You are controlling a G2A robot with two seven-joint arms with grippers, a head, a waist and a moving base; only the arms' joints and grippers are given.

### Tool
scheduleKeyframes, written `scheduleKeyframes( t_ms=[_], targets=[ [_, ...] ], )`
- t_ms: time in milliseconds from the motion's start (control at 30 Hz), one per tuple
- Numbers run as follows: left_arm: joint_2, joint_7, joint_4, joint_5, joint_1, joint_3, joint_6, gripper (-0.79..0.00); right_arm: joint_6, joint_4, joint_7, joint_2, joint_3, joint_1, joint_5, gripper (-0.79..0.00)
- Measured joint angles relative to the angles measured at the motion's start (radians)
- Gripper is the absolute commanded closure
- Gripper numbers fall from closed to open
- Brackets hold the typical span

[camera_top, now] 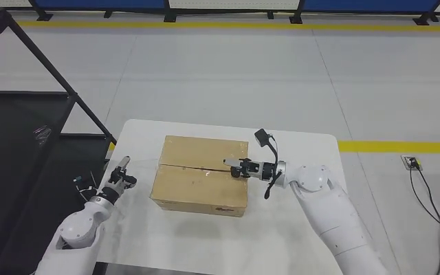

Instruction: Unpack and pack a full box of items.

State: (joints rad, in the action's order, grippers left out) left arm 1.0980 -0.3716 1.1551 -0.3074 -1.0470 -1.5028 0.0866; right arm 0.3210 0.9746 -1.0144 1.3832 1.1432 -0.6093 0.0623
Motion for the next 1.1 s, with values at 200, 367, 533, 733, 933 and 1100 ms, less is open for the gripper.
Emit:
scheduleKeyframes(
  t_ms=[200, 367, 533, 733, 933, 1100],
  targets=[
    [0.024, 0.007, -0.154, -0.048, 0.127, 0.063, 0.011, -0.785, 0.0, 0.0, 0.0, 0.0, 0.0, 0.0, 0.0, -0.785],
    [0.047, -0.043, -0.29, -0.154, 0.221, 0.096, 0.014, -0.785, 0.0, 0.0, 0.0, 0.0, 0.0, 0.0, 0.0, -0.785],
    [0.061, -0.075, -0.38, -0.204, 0.277, 0.106, 0.068, -0.785, 0.0, 0.0, 0.0, 0.0, 0.0, 0.0, 0.0, -0.785],
    [0.062, -0.113, -0.394, -0.25, 0.289, 0.077, 0.17, -0.785, 0.0, 0.0, 0.0, 0.0, 0.0, 0.0, 0.0, -0.785],
    [0.051, -0.095, -0.314, -0.238, 0.249, 0.033, 0.251, -0.785, 0.0, 0.0, 0.0, 0.0, 0.0, 0.0, 0.0, -0.785],
    [0.04, -0.06, -0.196, -0.179, 0.189, 0.003, 0.292, -0.785, 0.0, 0.0, 0.0, 0.0, 0.0, 0.0, 0.0, -0.785]
  ],
)
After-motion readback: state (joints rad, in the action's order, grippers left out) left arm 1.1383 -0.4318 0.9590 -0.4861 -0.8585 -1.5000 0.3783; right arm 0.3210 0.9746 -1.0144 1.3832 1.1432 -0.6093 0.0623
